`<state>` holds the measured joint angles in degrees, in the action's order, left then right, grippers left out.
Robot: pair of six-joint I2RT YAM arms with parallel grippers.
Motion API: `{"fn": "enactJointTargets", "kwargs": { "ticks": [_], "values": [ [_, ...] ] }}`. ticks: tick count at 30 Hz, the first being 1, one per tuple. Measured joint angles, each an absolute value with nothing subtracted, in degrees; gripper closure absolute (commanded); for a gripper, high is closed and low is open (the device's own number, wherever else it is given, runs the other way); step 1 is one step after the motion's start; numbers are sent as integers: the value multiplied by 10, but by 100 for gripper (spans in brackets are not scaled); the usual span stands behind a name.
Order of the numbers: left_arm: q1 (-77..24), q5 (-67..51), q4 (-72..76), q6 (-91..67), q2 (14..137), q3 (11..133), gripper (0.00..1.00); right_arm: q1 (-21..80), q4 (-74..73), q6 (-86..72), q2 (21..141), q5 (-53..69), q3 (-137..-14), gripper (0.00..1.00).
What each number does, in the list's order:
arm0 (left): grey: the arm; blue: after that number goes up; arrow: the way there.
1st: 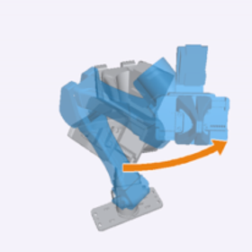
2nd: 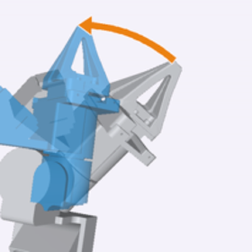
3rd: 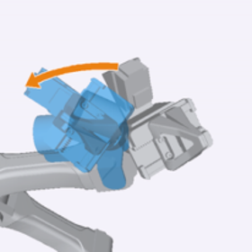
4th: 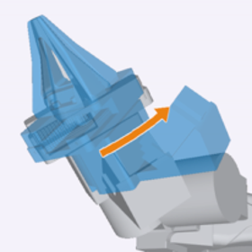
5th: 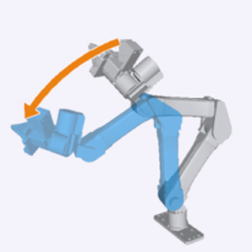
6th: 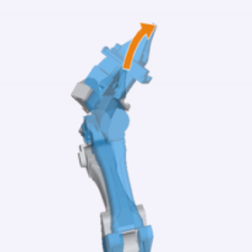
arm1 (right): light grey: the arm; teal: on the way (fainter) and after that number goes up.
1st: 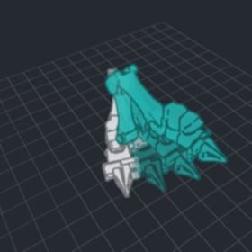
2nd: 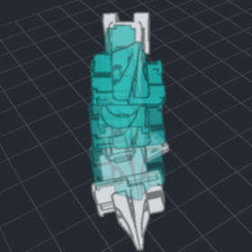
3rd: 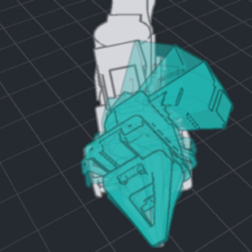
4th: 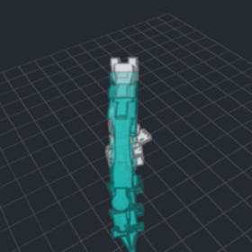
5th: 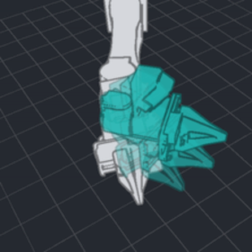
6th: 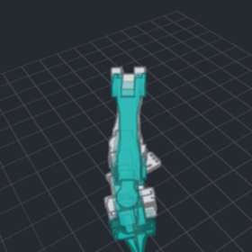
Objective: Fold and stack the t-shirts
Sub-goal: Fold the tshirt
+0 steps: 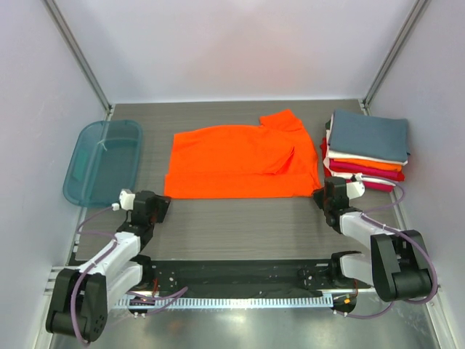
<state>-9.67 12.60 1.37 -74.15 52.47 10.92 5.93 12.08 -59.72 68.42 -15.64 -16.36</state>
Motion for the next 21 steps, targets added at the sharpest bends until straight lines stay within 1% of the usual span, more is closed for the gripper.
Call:
{"fn": "enactJointTargets", "kwargs": {
  "ticks": [7,11,12,14,15,21],
  "values": [
    [-97,146,111,-766,596,103,57,59,121,-597,678,-153,-161,99],
    [-97,144,158,-774,662,123,70,59,120,-597,672,-153,-158,99],
    [-97,144,162,-775,672,128,83,59,120,-597,670,-153,-158,99],
    [-97,143,165,-775,688,132,91,59,119,-597,667,-153,-158,99],
    [-97,143,163,-778,690,132,99,59,118,-597,665,-153,-158,99],
    [-97,156,117,-780,662,133,100,59,107,-597,657,-154,-158,99]
  ]
}}
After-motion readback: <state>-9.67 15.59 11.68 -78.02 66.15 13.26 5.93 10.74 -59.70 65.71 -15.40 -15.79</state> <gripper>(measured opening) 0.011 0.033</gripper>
